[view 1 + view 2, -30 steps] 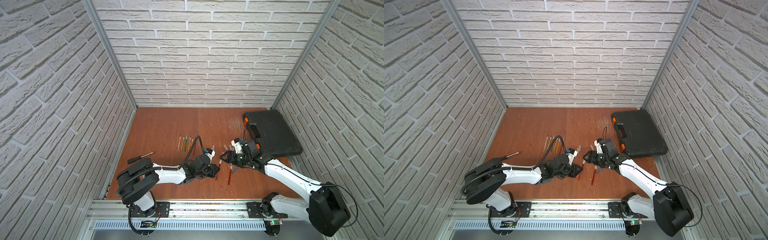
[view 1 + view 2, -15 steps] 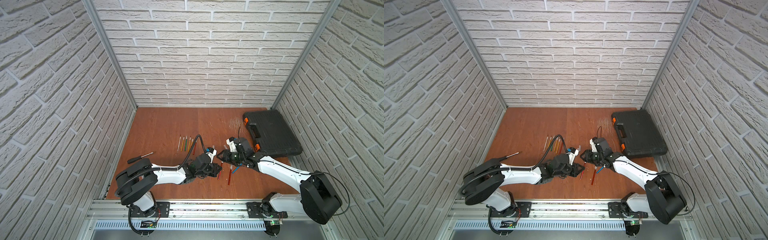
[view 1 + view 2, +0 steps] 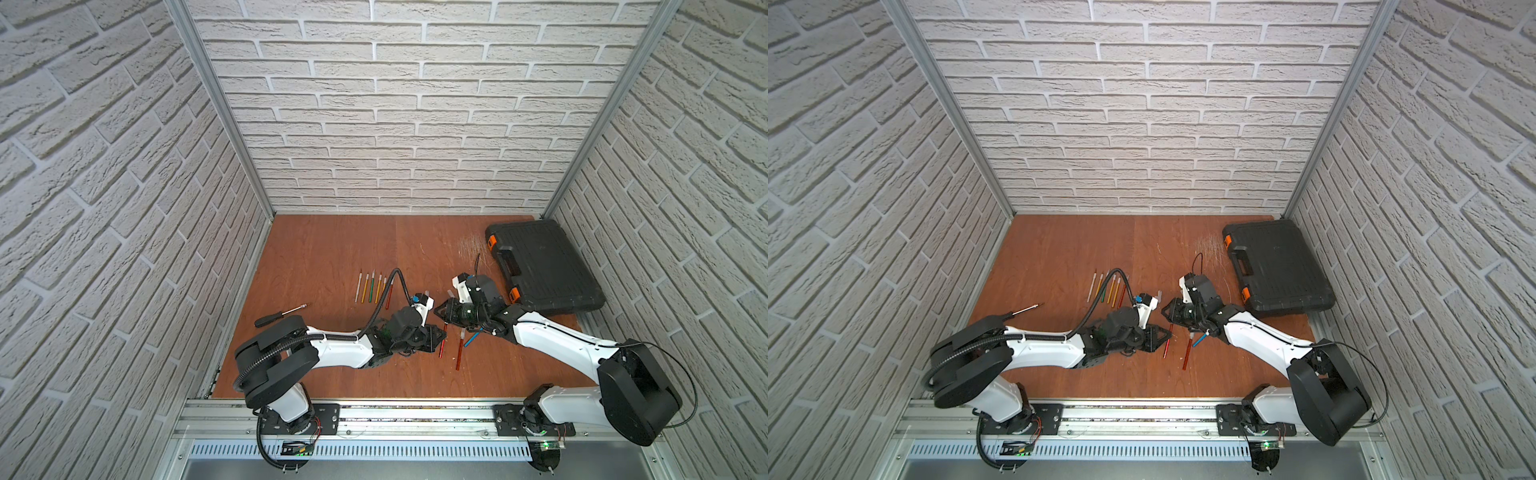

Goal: Remove protective caps from carving knives
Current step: Remove the protective sleeve from the carving knife.

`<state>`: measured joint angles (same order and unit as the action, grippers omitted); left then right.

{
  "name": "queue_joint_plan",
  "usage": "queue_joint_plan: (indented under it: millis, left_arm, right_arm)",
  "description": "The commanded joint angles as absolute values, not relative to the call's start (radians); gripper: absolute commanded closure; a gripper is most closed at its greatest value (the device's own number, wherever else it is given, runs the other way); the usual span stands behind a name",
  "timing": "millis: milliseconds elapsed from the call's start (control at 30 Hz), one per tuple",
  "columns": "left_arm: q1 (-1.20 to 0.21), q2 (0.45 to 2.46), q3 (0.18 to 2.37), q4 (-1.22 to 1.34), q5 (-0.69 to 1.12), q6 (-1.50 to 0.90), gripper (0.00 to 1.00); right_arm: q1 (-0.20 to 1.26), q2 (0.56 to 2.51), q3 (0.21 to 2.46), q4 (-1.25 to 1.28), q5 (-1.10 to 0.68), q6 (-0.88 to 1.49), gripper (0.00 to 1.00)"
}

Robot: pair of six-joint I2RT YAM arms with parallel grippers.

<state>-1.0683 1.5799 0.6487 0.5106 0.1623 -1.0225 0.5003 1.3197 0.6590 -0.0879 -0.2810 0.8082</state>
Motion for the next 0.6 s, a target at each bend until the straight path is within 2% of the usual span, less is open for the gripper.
queue_joint_plan:
  millis: [0, 567]
  left_arm:
    - [-1.074, 1.582, 0.638, 0.574, 0.151, -1.028, 0.97]
    - [-1.065, 1.589, 0.612, 0.65, 0.153, -1.087, 0.98]
  right_arm:
    - [0.509, 1.309, 0.674, -0.056, -0.261, 0.808, 0.7]
    - [0.516, 1.294, 0.676, -0.066, -0.23, 0.8, 0.74]
